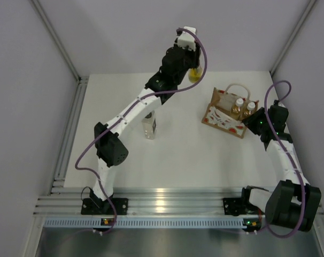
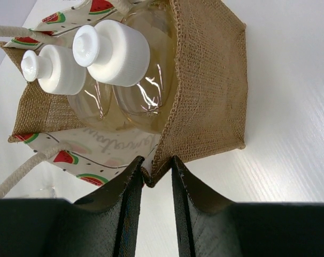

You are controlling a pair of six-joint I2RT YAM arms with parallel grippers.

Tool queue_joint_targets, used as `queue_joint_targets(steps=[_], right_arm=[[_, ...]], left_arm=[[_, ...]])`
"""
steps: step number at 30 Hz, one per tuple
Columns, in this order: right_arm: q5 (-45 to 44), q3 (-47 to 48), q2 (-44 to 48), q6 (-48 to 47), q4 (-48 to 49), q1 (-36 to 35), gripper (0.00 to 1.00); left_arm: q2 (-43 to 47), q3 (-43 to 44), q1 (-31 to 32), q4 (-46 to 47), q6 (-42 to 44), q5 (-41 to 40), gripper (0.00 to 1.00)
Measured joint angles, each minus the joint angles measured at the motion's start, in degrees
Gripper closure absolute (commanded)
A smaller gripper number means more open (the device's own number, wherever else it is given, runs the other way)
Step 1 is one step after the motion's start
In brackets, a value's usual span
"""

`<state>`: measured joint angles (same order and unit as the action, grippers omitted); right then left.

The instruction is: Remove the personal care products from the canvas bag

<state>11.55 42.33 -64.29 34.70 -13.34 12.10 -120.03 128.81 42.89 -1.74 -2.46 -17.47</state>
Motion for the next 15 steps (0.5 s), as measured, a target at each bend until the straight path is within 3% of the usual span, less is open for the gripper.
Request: queue_joint_targets(steps=[5,15], right_arm=[[-0.11,0.11,-0.11,-0.13,0.0,0.0,0.74],[-0.09,0.13,-0.11,-0.2,0.0,0.0,0.73]], left_arm=[[3.96,-8.28,-2.64,0.94,-0.59,-1.18,1.0],[11.82,-36.57,-6.51,7.91,-1.7,-3.5,1.0]])
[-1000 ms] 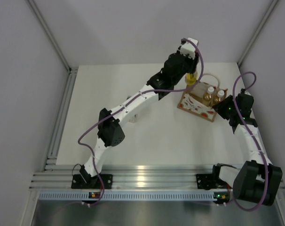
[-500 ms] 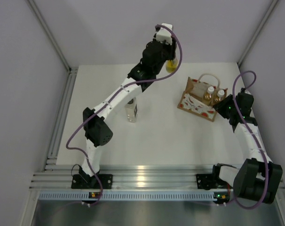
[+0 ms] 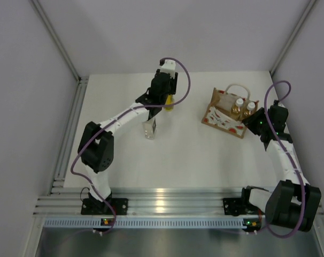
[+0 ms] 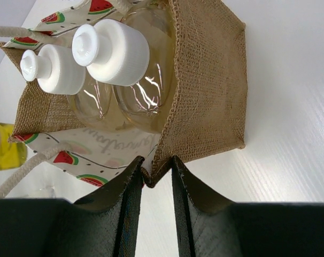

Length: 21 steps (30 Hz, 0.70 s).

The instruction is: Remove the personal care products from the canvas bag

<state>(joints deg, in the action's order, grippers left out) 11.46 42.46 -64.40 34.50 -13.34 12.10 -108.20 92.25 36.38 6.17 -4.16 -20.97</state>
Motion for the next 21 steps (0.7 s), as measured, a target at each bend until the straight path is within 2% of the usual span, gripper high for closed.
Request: queue_joint_targets(steps=[4,11,17,21], right_arm=[[0.02,0.0,0.0,0.0,0.0,0.0,0.73],[0.07,0.0,0.0,0.0,0.02,0.0,0.73],[0.04,0.0,0.0,0.0,0.02,0.0,0.73],[0.04,0.0,0.0,0.0,0.0,0.0,0.73]], left_arm=[[2.08,-10.38,-0.13,5.33,-0.26,-1.07,1.0],[5.64,-22.71,-0.13,14.27,-0.96,-1.2,1.0],[8.15,-29.68,-0.13,21.99,-1.75,-1.53,1.0],[8.59,-31.04,-0.11,23.69,-1.9,-2.73,1.0]])
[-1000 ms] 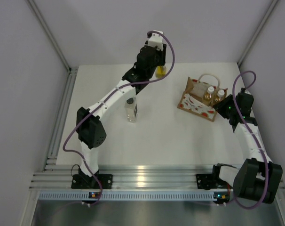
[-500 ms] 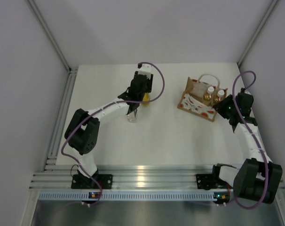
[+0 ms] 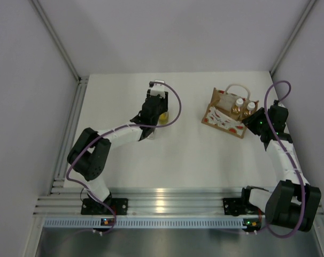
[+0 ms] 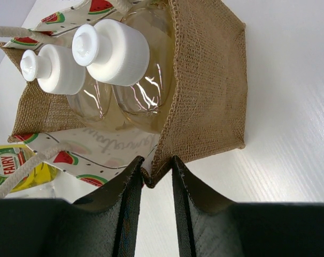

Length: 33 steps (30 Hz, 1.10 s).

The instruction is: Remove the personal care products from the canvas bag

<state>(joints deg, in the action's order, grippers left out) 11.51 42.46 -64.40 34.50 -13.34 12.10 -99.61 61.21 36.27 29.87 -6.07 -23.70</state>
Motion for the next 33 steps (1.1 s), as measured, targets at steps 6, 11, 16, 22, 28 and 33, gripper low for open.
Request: queue_joint_targets(steps=[6,11,16,22,28,33], right_arm=[[0.0,0.0,0.0,0.0,0.0,0.0,0.72],[-0.09,0.0,0.0,0.0,0.02,0.0,0.71],[-0.11,0.0,0.0,0.0,0.02,0.0,0.71],[-0.26,0.0,0.0,0.0,0.02,0.0,0.71],[-0.28,0.0,0.0,0.0,0.02,0.0,0.71],[-0.31,0.0,0.02,0.02,0.02,0.0,0.71]], left_arm=[[0.0,-0.04,0.0,0.28,-0.04,0.0,0.59],[0.0,-0.24,0.17,0.26,-0.24,0.11,0.36],[0.52,-0.24,0.37,4.31,-0.04,-0.02,0.17],[1.57,-0.13,0.7,5.11,-0.04,-0.22,0.02],[4.39,5.18,1.86,-1.62,-0.9,-0.2,0.02],[9.81,9.62,5.27,-6.16,-1.33,2.03,0.02]])
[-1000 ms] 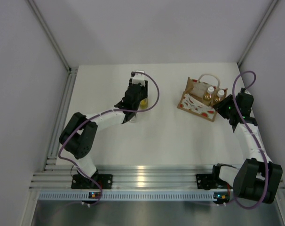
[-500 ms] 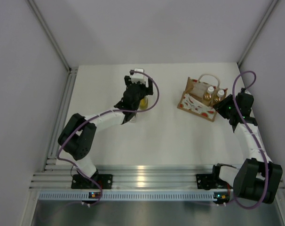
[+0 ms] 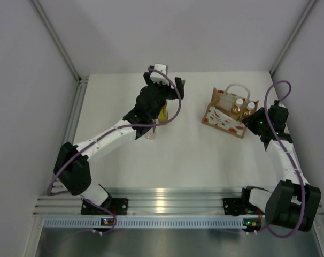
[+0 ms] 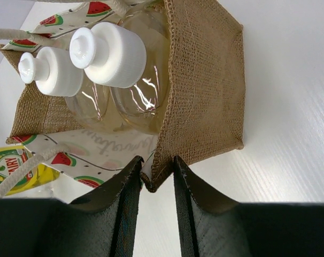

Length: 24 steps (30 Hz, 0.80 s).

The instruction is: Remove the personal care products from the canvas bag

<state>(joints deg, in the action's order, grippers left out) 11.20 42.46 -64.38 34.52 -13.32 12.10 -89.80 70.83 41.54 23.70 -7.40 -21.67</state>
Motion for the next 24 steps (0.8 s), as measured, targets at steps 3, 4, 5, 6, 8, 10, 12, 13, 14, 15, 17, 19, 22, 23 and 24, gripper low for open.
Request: queue_joint_targets(steps=[3,4,5,6,8,10,12,13,14,15,17,19,22,23,24], right_arm=[[0.0,0.0,0.0,0.04,0.02,0.0,0.7],[-0.02,0.0,0.0,0.09,0.04,0.0,0.7],[-0.02,0.0,0.0,0.15,0.07,0.0,0.7],[-0.02,0.0,0.02,0.2,0.07,0.0,0.7],[-0.09,-0.02,0.04,0.42,0.09,0.0,0.7],[-0.26,-0.02,0.09,0.63,0.11,0.0,0.7],[-0.57,-0.04,0.24,0.85,0.11,0.0,0.7],[-0.68,-0.04,0.26,1.09,0.09,0.0,0.7],[-0.76,-0.04,0.26,1.2,0.11,0.0,0.7],[-0.85,-0.04,0.26,1.36,0.11,0.0,0.71],[-1.01,-0.04,0.26,1.75,0.11,0.0,0.71],[-1.27,-0.09,0.39,2.21,0.11,0.0,0.71],[-1.79,-0.44,0.92,3.1,0.44,0.0,0.71],[-1.95,-0.66,1.11,3.34,0.44,0.0,0.71],[-2.14,-0.98,1.38,3.69,0.61,0.0,0.71]], left_arm=[[1.92,3.28,2.69,-1.92,-0.28,3.48,0.02],[1.86,5.01,3.65,-2.86,-0.42,4.79,0.02],[1.38,6.88,4.5,-3.56,-0.55,6.56,0.02],[0.94,8.31,5.01,-3.82,-0.66,7.91,0.02],[-1.75,12.5,6.27,-4.85,-1.29,10.97,0.02],[-5.81,17.16,6.88,-5.99,-2.23,13.77,0.02],[-10.91,22.08,6.95,-6.84,-3.26,16.39,0.02],[-13.66,24.3,6.93,-7.54,-3.69,17.84,0.02],[-16.46,26.56,6.93,-8.41,-4.17,19.06,0.02],[-19.02,28.52,6.93,-9.16,-4.61,20.13,0.02],[-24.09,32.09,6.93,-10.49,-5.22,22.05,0.02],[-29.0,36.0,6.95,-12.35,-5.95,23.61,0.02],[-34.45,40.87,6.99,-14.51,-6.36,24.92,0.02],[-35.52,41.9,7.02,-14.82,-6.45,25.16,0.02],[-36.59,43.08,7.06,-15.28,-6.47,25.27,0.02]])
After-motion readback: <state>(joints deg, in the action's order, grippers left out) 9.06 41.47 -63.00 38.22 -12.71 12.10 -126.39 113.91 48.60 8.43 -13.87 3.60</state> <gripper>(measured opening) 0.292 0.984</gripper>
